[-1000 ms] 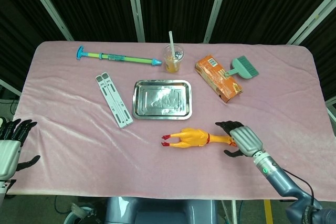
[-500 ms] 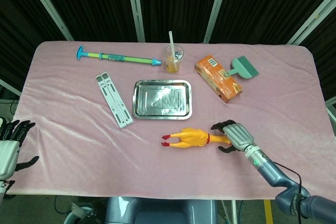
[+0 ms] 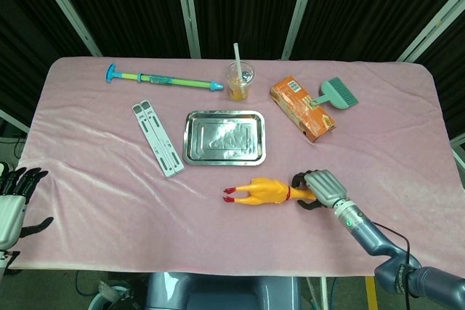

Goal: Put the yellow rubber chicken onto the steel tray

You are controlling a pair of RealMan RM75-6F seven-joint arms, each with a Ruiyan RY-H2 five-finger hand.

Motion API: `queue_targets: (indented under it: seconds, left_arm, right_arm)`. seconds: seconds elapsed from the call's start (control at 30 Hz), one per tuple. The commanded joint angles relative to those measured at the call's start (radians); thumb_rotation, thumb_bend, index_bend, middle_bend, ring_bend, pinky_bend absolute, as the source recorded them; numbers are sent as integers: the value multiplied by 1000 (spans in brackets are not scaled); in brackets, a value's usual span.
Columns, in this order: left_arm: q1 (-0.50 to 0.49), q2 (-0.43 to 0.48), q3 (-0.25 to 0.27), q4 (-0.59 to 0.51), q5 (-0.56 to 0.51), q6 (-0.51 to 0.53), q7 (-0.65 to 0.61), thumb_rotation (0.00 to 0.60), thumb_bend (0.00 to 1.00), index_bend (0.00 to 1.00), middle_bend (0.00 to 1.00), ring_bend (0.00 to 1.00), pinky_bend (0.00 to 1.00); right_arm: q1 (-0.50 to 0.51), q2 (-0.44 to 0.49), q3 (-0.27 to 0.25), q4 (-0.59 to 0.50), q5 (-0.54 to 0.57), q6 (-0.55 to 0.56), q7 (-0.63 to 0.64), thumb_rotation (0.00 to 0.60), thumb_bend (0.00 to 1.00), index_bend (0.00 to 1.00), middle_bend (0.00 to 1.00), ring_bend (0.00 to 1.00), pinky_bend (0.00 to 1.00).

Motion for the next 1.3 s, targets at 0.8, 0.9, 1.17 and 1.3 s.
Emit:
queue_targets:
  seconds: [0.8,0.9,1.17,1.3]
  left_arm:
    - [-90,53,5,-23,91,-100,-174,600,29,172,145,77,111]
    - [-139,70,-14,-61,111,-141,-189,600,29,181,152,77,111]
    - [-366,132,-133,-267,55,-388,-152,600,23,184,154,78,120]
    - [-450,128,-170,-331,-29,-493,-89,600,3,178,156,78,121]
  right_arm:
    - [-8,91,-80,-16,-143,171,280,600,517,872,708,701,786]
    - [-10,114,-86,-43,-158,196,308,600,519,874,712,704,787]
    - [5,147,-78,-124,-190,248,356,600,520,879,716,708,787]
    - [16,146,-65,-156,-185,248,330,600,520,879,716,708,787]
